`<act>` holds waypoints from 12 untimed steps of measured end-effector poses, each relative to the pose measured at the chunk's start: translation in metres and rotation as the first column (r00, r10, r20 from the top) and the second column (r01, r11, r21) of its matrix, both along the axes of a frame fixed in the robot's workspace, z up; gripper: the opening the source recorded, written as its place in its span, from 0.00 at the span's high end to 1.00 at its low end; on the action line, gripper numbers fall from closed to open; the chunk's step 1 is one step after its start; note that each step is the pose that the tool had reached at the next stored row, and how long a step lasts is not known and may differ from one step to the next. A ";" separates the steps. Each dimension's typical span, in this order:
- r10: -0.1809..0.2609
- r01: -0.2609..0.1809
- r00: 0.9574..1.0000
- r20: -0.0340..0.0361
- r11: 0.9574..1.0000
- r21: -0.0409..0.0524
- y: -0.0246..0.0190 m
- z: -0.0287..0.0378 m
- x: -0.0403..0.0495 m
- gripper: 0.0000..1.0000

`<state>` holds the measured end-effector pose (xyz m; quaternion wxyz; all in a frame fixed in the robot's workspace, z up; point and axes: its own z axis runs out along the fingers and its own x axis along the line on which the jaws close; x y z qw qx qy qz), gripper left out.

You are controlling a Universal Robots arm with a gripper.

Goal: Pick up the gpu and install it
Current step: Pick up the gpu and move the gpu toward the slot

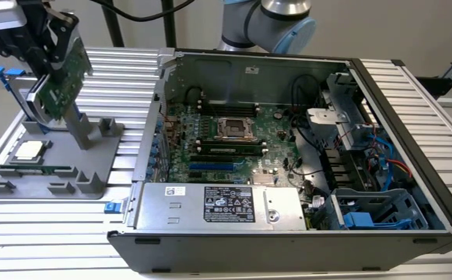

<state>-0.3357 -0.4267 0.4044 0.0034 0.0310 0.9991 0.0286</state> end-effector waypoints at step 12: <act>0.000 0.000 1.000 0.000 1.000 0.000 0.0000 0.0107 0.0000 1.00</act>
